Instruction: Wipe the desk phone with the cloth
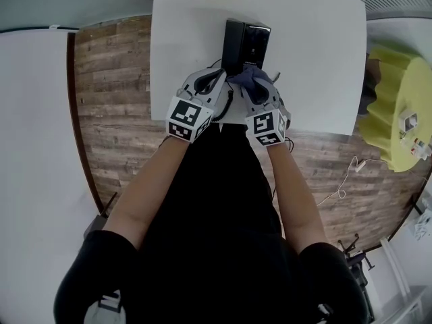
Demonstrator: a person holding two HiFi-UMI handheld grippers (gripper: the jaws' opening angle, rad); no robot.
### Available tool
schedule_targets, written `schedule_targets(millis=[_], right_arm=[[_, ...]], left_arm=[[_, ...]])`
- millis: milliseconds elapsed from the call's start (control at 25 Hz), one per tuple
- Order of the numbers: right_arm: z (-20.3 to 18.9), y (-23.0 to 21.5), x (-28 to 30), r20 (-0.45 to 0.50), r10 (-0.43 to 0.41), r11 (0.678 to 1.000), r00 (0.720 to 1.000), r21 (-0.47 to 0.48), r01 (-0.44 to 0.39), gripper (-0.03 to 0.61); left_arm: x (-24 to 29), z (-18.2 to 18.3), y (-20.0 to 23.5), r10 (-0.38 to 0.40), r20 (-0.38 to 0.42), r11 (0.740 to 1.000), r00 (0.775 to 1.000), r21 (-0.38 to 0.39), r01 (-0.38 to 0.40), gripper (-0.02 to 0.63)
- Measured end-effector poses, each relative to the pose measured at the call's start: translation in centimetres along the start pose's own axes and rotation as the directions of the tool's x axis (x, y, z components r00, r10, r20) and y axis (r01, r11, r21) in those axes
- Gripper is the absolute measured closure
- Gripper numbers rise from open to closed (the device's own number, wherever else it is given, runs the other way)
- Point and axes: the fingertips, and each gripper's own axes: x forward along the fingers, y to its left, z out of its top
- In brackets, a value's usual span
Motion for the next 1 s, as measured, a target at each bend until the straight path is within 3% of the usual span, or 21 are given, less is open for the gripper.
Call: schedule_targets(millis=[440, 640, 760, 1000], right_arm=[[-0.8, 0.9, -0.2, -0.054, 0.022, 1.000, 0.998, 0.023, -0.021, 0.466], [-0.7, 1.3, -0.3, -0.111, 0.080, 0.997, 0.991, 0.015, -0.079, 0.466], [0.5, 0.7, -1.1, -0.108, 0.089, 0.995, 0.990, -0.039, -0.093, 0.466], [6.2, -3.2, -1.9, -0.024, 0.032, 0.994, 0.999, -0.105, -0.035, 0.466]], left_arm=[[-0.4, -1.3, -0.8, -0.029, -0.032, 1.000, 0.999, -0.002, 0.029, 0.604], [-0.5, -0.4, -0.4, -0.034, -0.031, 0.999, 0.999, -0.001, 0.034, 0.604], [-0.5, 1.5, -0.5, -0.044, -0.012, 0.999, 0.999, 0.026, 0.045, 0.604], [-0.6, 5.4, 1.5, -0.016, 0.048, 0.999, 0.999, 0.037, 0.014, 0.603]])
